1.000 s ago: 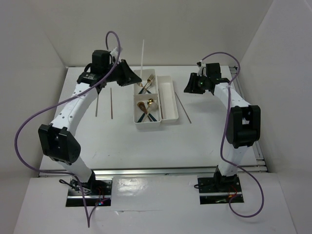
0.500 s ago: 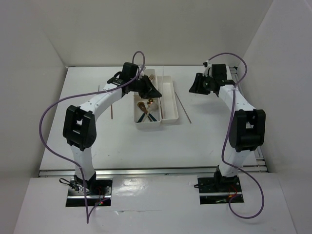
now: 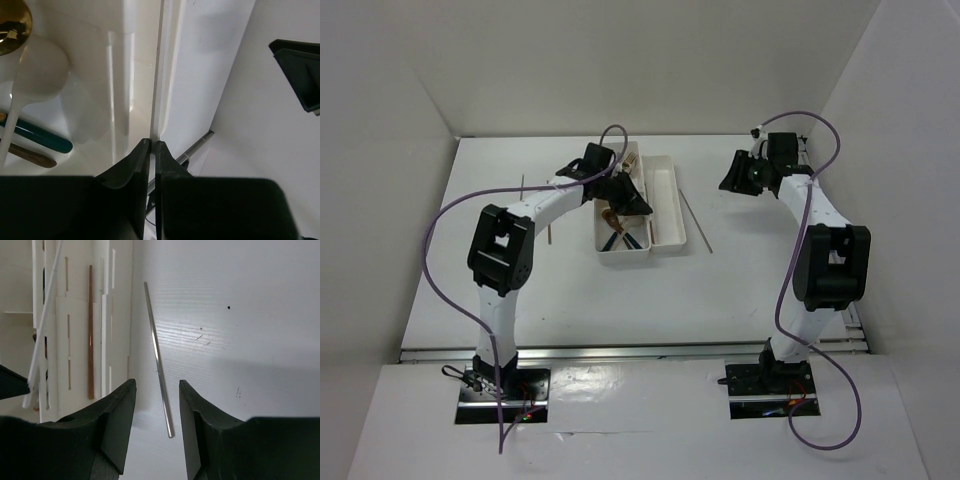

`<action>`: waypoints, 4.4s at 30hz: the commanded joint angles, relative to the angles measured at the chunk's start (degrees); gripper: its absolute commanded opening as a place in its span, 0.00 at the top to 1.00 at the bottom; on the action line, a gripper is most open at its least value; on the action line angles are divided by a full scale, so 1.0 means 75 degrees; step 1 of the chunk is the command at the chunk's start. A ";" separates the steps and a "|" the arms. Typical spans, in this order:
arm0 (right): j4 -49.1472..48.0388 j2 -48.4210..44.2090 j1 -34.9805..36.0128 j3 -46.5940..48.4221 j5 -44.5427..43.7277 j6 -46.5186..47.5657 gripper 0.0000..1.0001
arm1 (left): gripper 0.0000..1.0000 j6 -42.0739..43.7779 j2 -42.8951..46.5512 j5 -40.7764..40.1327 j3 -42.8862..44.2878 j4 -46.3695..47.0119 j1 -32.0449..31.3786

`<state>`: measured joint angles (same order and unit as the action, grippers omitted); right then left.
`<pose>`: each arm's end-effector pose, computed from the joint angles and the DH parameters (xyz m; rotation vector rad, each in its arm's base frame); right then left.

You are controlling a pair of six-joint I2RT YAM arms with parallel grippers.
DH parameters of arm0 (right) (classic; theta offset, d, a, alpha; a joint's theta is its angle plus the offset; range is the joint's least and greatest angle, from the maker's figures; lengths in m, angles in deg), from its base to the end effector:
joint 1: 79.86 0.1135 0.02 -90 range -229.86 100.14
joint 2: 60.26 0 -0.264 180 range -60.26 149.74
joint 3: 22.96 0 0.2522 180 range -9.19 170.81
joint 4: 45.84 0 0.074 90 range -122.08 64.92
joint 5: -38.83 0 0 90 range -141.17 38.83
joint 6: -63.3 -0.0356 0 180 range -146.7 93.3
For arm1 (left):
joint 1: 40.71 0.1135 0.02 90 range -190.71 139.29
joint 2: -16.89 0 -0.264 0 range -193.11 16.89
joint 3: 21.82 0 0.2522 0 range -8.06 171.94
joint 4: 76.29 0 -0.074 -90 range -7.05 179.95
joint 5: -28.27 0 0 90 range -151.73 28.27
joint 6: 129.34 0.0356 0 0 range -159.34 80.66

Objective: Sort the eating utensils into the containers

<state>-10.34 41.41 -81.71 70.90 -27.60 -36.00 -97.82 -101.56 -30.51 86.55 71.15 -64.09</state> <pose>0.4011 0.0013 0.2646 0.0173 2.3098 0.5435 0.4249 -0.2038 0.2307 -0.4732 2.5370 -1.2767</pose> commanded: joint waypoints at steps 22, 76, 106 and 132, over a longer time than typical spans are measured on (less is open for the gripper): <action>-0.0179 -0.0325 0.0326 -0.0881 0.0117 0.1892 0.56 | 0.45 0.2614 0.0967 -0.1641 0.2125 -0.0339 -0.0317; -0.0696 0.0168 0.1524 -0.0499 -0.2428 0.2062 1.00 | 0.17 0.3933 0.3243 -0.3132 -0.0999 -0.1876 0.4640; -0.0917 0.1432 0.2438 0.0922 -0.0450 -0.2358 1.00 | 0.00 0.4504 0.2739 -0.2546 -0.0743 -0.2426 0.4968; -0.1058 -0.0009 0.1629 0.0501 -0.0202 -0.1115 0.51 | 0.22 0.5313 -0.0140 -0.5369 -0.0112 -0.2354 0.2589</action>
<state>-16.35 44.45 -68.40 75.99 -30.33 -46.05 -57.56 -99.02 -64.15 80.82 54.03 -44.02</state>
